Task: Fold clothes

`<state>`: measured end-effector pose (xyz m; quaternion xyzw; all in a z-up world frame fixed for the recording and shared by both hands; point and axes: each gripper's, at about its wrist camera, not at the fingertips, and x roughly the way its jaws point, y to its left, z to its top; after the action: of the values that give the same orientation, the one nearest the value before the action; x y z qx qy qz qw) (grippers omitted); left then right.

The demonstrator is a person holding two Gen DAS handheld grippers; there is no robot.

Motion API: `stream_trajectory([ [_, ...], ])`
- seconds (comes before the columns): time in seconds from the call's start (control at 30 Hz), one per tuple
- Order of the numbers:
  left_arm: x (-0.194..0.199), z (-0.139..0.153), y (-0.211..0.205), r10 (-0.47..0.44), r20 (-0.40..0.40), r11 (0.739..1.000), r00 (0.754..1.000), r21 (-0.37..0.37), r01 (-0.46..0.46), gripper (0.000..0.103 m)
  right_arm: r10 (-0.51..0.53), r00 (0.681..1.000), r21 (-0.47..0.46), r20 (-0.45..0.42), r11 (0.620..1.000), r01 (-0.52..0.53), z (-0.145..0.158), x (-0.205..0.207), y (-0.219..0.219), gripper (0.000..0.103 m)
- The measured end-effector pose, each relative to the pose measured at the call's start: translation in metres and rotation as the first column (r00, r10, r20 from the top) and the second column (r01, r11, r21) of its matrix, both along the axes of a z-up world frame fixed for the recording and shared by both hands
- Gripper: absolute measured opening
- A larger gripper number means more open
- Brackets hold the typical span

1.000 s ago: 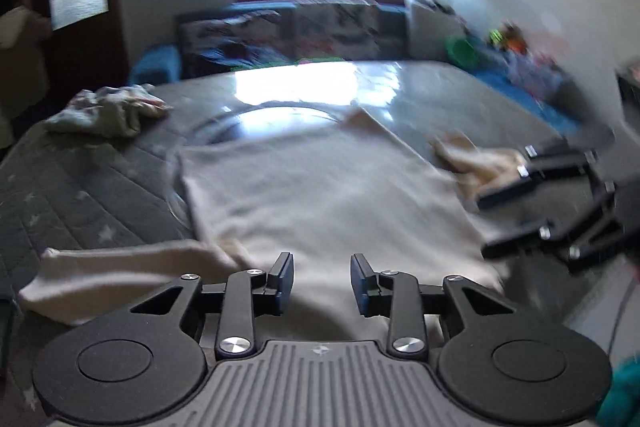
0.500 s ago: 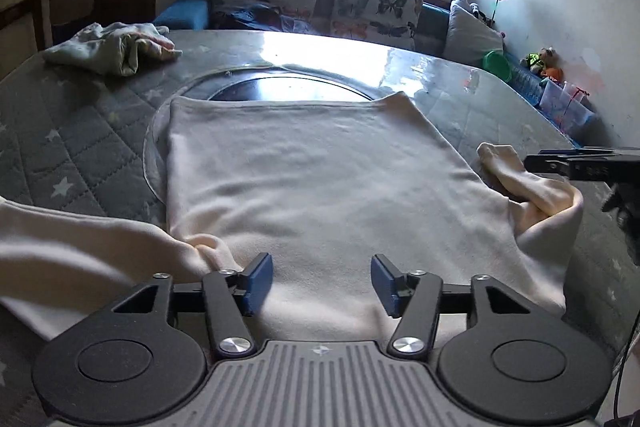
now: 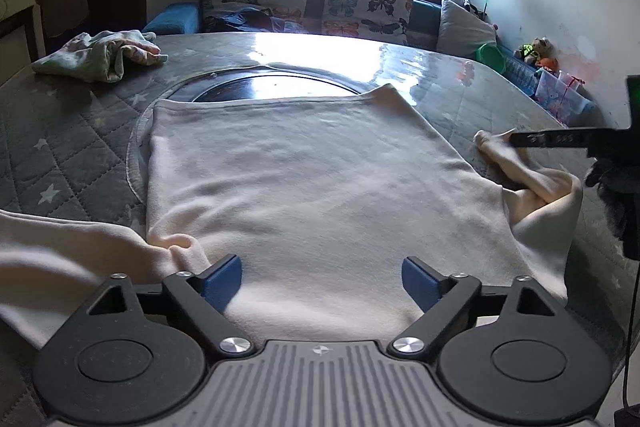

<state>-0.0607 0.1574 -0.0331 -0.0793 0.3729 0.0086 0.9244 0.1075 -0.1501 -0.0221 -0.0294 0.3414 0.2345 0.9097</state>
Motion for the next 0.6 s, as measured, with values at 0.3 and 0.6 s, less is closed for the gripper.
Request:
stream_trajectory([
  [0.3, 0.001, -0.002, -0.003, -0.018, 0.004, 1.0, 1.0, 0.013, 0.018, 0.097, -0.187, 0.967, -0.015, 0.172, 0.981, 0.193, 0.036, -0.049, -0.057, 0.006],
  [0.6, 0.0, -0.003, -0.005, -0.029, 0.005, 0.999, 1.0, 0.017, 0.029, 0.1, -0.313, 0.947, -0.15, 0.079, 0.935, 0.321, -0.002, -0.071, -0.088, 0.017],
])
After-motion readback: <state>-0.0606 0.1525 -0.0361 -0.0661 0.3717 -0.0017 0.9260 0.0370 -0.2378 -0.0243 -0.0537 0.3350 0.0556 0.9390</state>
